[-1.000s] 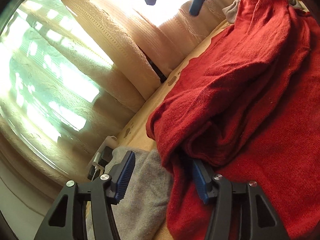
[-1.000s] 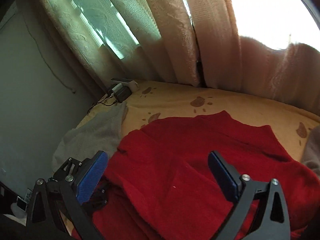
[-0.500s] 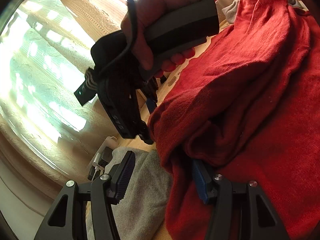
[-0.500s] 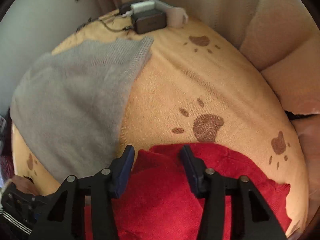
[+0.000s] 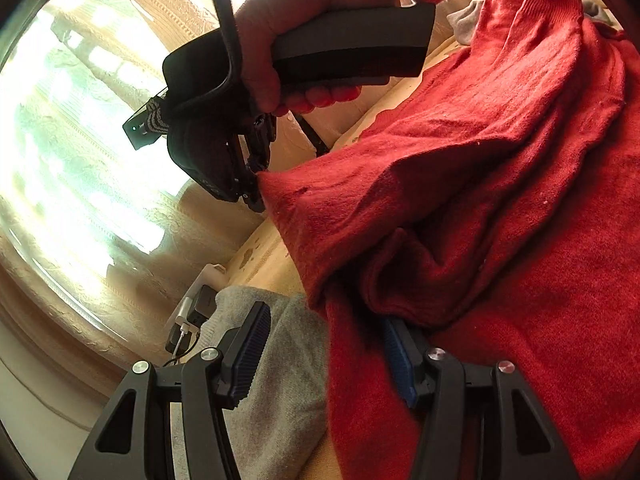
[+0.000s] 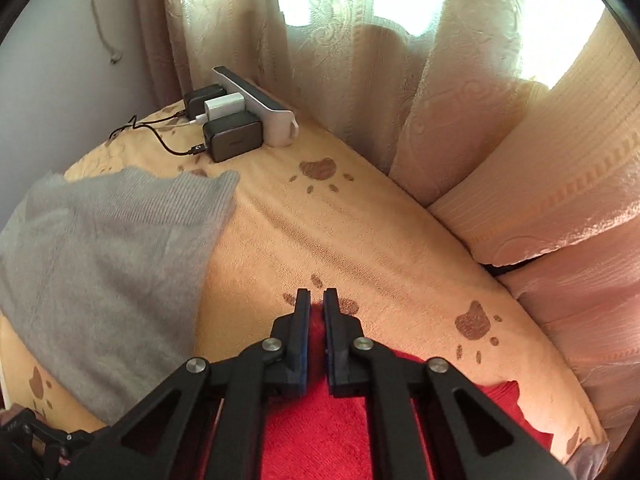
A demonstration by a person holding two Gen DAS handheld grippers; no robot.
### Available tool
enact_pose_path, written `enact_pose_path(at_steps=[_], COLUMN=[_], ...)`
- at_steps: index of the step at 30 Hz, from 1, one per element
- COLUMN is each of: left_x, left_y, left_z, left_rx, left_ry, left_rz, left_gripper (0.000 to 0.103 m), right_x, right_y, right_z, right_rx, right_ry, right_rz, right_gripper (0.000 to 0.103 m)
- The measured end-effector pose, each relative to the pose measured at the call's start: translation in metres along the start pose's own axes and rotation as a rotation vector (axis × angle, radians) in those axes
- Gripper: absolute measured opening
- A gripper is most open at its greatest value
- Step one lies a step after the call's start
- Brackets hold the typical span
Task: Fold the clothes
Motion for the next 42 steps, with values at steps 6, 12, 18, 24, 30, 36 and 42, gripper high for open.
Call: enact_pose_path(at_steps=[6,12,18,24,30,36,42], left_x=[0.001,0.007,0.025,0.055,0.073,0.041,0.016], left_y=[0.002,0.011,0.023,0.021,-0.041,-0.101,-0.048], left_z=[0.000,-0.002,-0.006,0.007,0.035,-0.011,-0.086], left_rx=[0.027,0.056,0.064,-0.017,-0.138,-0.053,0.190], left_ry=[0.025,0.076,0.137,0.182,0.167,0.334,0.423], left_rz=[0.028,0.073,0.131,0.262,0.295,0.357,0.541], left_gripper=[0.058,0.058,0.058,0.059,0.059,0.076,0.077], right_x=[-0.006,-0.042,-0.081,-0.067,-0.082,-0.094,-0.107], right_y=[-0.002,0.013,0.101,0.228,0.299,0.305,0.318], right_z=[-0.037,0.019,0.114,0.150,0.172,0.186,0.143], right_rx=[0.051,-0.136,-0.280,-0.194,-0.178,-0.260,-0.101], right_ry=[-0.114,-0.112,0.074,0.319,0.408,0.320,0.273], right_rz=[-0.102,-0.279,-0.423,-0.376,-0.443,-0.509,-0.448], right_gripper=[0.008,0.080,0.082,0.082,0.082,0.082,0.080])
Point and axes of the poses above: each gripper's, at about its wrist camera, not at the fingertips, and z roughly against the way its jaws point, x to its left, y to its underside, the point moved 3 cm from there along -z, roughly the way its jaws point, and after that the axes turned 1 degree about y, right-handed, at the moved point
